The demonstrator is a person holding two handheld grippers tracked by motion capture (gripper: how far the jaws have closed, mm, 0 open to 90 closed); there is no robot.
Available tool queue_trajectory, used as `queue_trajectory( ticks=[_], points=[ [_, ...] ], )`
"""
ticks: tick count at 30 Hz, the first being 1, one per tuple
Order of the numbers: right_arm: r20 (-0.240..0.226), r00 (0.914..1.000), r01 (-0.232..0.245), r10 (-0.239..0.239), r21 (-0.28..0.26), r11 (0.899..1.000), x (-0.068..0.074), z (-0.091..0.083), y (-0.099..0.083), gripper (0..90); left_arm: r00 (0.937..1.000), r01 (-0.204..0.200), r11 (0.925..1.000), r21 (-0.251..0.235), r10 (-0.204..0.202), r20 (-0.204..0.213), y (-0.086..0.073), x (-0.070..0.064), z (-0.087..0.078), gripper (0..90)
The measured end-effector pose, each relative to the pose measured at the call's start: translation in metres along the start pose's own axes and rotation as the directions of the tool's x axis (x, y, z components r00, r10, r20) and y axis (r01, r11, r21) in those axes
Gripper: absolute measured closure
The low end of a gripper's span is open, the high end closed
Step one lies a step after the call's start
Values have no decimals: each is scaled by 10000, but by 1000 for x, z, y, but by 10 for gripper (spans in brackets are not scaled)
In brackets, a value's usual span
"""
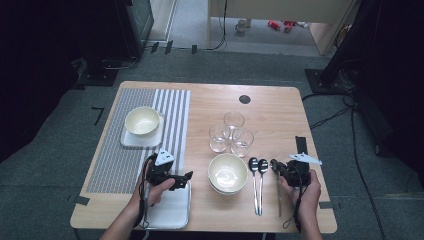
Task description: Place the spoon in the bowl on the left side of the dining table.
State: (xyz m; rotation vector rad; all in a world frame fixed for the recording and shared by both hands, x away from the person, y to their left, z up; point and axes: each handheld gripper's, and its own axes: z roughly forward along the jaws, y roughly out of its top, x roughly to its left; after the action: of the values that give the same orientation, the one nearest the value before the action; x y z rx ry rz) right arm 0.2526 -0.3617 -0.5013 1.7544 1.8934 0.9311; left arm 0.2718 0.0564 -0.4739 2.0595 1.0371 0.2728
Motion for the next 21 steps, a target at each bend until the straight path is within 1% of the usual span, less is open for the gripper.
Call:
queue_trajectory(
  ticks=[2, 5, 7, 13, 15, 20, 21],
  points=[
    [-35, 10000, -23, 23, -9, 10000, 0, 0, 0, 897, 10000, -9, 10000, 19, 9, 34, 0, 0, 0, 137],
    [-216, 9995, -238, 237, -21, 9997, -3, 0, -1, 900, 9999, 1, 10000, 11, -1, 139, 0, -1, 0, 139],
    [-256, 9992, -319, 318, -56, 9995, -4, 0, -1, 900, 9998, -55, 10000, -8, 55, 213, 0, -1, 0, 139],
    [-265, 9991, -335, 333, -88, 9994, -3, 0, -2, 900, 9995, 21, 10000, -70, -19, 316, 1, -2, -1, 139],
    [-264, 9990, -354, 351, -124, 9993, -3, 0, -2, 900, 9991, 7, 9999, -120, -2, 425, 1, -2, -2, 139],
    [-173, 9990, -426, 420, -324, 9986, -4, -3, -1, 900, 9973, -245, 9995, -189, 257, 686, 2, -7, -3, 139],
    [-155, 9990, -418, 412, -373, 9984, -4, -3, 0, 900, 9973, -310, 9994, -162, 321, 667, 2, -9, -2, 139]
  ],
)
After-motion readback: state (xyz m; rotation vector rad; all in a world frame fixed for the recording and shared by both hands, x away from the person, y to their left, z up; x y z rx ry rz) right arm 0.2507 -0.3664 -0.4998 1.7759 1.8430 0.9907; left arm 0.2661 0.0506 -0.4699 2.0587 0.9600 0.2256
